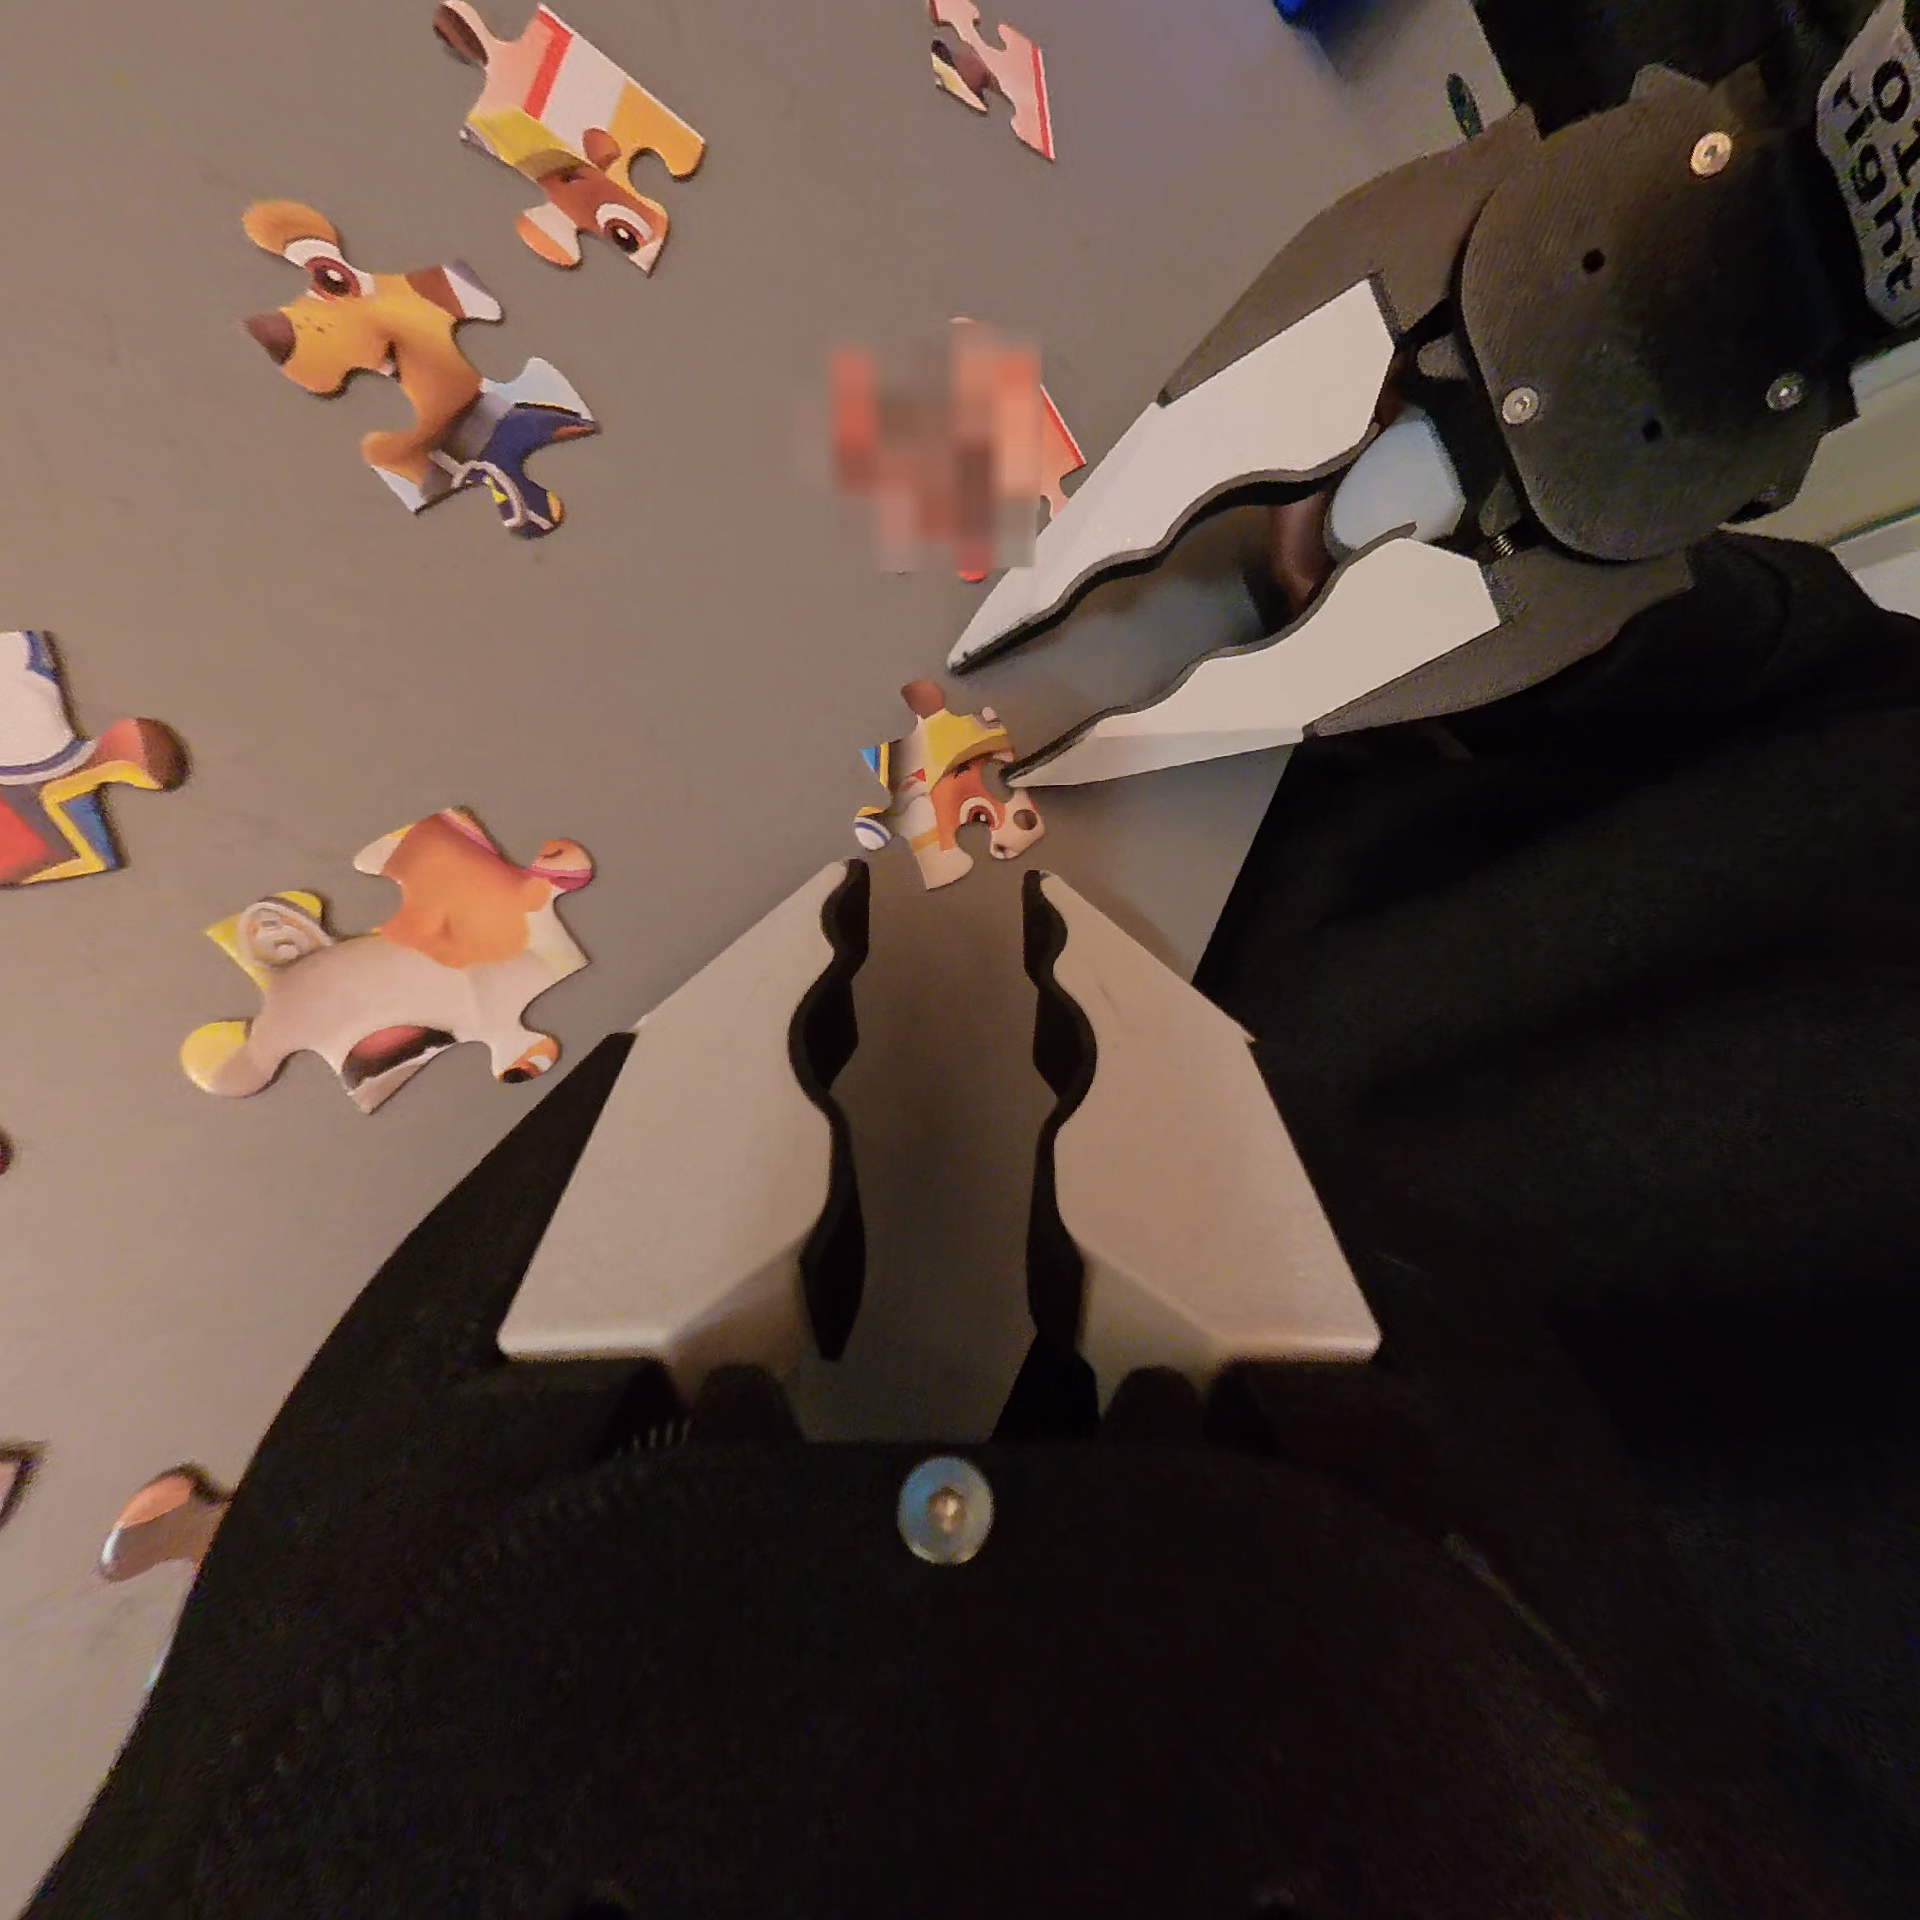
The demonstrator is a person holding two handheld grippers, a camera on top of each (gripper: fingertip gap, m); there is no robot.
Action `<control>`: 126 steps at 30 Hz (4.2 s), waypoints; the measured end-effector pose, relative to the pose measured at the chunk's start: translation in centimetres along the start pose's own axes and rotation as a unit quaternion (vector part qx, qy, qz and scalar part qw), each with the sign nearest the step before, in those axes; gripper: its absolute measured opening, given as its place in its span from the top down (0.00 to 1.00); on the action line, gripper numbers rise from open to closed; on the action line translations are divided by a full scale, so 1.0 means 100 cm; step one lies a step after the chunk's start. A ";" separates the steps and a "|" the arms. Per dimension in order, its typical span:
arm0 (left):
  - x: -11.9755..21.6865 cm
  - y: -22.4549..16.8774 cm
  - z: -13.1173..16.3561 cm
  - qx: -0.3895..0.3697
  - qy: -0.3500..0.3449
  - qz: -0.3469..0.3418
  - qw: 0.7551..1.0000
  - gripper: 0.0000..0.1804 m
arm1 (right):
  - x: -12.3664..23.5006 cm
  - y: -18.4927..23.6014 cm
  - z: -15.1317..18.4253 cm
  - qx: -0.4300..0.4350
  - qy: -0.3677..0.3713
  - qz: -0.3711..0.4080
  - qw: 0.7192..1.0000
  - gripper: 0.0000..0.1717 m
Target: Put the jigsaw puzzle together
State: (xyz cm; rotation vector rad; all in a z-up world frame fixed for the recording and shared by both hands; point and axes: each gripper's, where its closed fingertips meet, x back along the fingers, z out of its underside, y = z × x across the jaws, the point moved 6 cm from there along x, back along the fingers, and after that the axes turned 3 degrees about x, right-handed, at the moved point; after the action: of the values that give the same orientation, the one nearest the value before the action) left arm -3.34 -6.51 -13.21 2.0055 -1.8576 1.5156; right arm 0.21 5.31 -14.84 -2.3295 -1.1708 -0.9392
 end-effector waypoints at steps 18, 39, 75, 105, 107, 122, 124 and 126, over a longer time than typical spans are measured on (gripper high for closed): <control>0.015 0.012 -0.013 0.003 -0.058 -0.001 0.998 0.84 | 0.005 -0.013 -0.014 -0.006 -0.031 -0.006 0.999 0.98; -0.028 0.005 -0.013 -0.233 0.039 -0.089 0.967 0.77 | 0.029 -0.063 -0.002 -0.027 -0.021 0.054 0.998 0.87; -0.031 0.002 -0.008 -0.222 0.042 -0.070 0.972 0.90 | -0.004 -0.116 -0.007 0.023 0.055 -0.044 0.997 0.91; -0.029 0.002 -0.006 -0.205 0.037 -0.065 0.976 0.92 | -0.001 -0.120 -0.012 0.080 0.105 -0.049 0.990 0.78; -0.029 0.002 -0.006 -0.208 0.039 -0.065 0.975 0.92 | -0.002 -0.118 -0.014 0.065 0.096 -0.062 0.991 0.77; -0.028 0.002 -0.004 -0.206 0.032 -0.067 0.976 0.92 | -0.011 -0.107 -0.014 0.053 0.077 -0.032 0.995 0.89; -0.028 0.002 -0.004 -0.208 0.033 -0.068 0.975 0.92 | -0.010 -0.106 -0.014 0.046 0.072 -0.040 0.996 0.89; -0.027 0.002 -0.003 -0.206 0.032 -0.067 0.976 0.92 | -0.010 -0.105 -0.013 0.036 0.064 -0.052 0.996 0.89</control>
State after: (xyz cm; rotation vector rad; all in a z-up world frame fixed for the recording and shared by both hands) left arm -3.20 -4.34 -14.85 1.8210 -1.7863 1.0410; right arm -9.25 10.12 -14.30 -2.1358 -1.2616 -1.0476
